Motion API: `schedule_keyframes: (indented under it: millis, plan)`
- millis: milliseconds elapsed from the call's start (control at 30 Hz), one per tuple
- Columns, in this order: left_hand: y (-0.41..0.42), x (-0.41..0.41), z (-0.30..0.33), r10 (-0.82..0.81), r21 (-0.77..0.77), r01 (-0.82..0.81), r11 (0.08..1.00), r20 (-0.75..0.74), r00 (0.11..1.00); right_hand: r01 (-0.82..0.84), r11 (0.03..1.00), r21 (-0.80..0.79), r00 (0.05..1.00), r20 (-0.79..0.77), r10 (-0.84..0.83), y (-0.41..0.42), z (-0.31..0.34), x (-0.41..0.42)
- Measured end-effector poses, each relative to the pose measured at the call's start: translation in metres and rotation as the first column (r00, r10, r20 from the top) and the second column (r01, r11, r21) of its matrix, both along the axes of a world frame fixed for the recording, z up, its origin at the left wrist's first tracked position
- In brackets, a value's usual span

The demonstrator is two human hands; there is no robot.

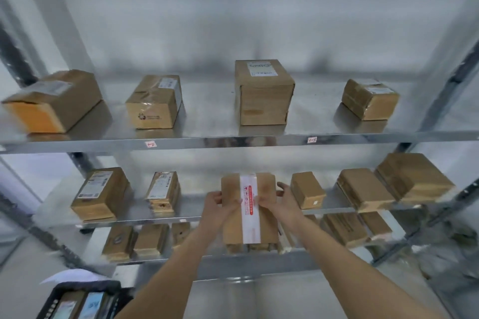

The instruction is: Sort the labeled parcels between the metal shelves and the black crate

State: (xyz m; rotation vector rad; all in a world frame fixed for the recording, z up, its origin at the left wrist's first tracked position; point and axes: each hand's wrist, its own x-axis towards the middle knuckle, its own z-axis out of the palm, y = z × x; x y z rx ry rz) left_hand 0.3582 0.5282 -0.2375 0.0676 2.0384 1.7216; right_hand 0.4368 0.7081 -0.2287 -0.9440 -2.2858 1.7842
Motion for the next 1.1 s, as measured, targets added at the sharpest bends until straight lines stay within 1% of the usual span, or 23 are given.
schedule_keyframes:
  millis: [67,167,267,367,467,533,633,733,833,933,1000,1100]
  plan:
    - [-0.013,0.012,0.018,-0.013,0.017,0.012,1.0,0.019,1.0,-0.02,1.0,0.012,1.0,-0.023,0.02,-0.011,0.01,0.009]
    - [-0.031,0.031,0.04,-0.041,0.059,0.041,0.997,0.005,0.999,-0.044,0.999,-0.021,0.997,-0.062,0.043,-0.03,0.031,0.026]
    - [-0.047,0.047,0.055,-0.013,0.08,0.011,0.997,0.021,1.0,-0.032,0.999,-0.022,0.996,-0.085,0.03,-0.048,0.052,0.04]
    - [-0.057,0.055,0.06,0.006,0.045,-0.005,0.999,-0.026,1.0,-0.009,0.998,0.055,0.996,-0.089,0.014,-0.057,0.066,0.051]
    - [-0.065,0.058,0.064,0.04,0.009,-0.039,0.999,-0.11,0.993,0.006,0.991,0.135,0.994,-0.107,0.008,-0.057,0.075,0.06]
    - [-0.07,0.058,0.065,0.008,-0.015,-0.01,1.0,-0.147,0.989,-0.067,0.984,0.164,0.99,-0.11,0.086,-0.057,0.082,0.065]
    - [-0.077,0.063,0.074,-0.083,-0.04,0.076,0.996,-0.205,0.975,-0.176,0.965,0.192,0.974,-0.108,0.199,-0.056,0.087,0.073]
    - [-0.077,0.067,0.081,-0.113,-0.051,0.104,0.993,-0.233,0.966,-0.205,0.955,0.213,0.966,-0.111,0.233,-0.053,0.091,0.077]
    - [-0.074,0.07,0.083,-0.08,-0.012,0.08,0.997,-0.263,0.962,-0.195,0.962,0.191,0.967,-0.128,0.221,-0.049,0.094,0.078]
    - [-0.064,0.072,0.084,-0.01,0.057,0.023,0.998,-0.217,0.976,-0.175,0.972,0.159,0.971,-0.134,0.197,-0.046,0.095,0.076]
    - [-0.055,0.072,0.083,0.002,0.042,0.008,0.999,-0.229,0.973,-0.15,0.973,0.173,0.975,-0.134,0.174,-0.039,0.092,0.073]
    - [-0.042,0.072,0.074,0.009,0.01,-0.006,1.0,-0.247,0.969,-0.163,0.973,0.165,0.976,-0.119,0.184,-0.026,0.083,0.07]
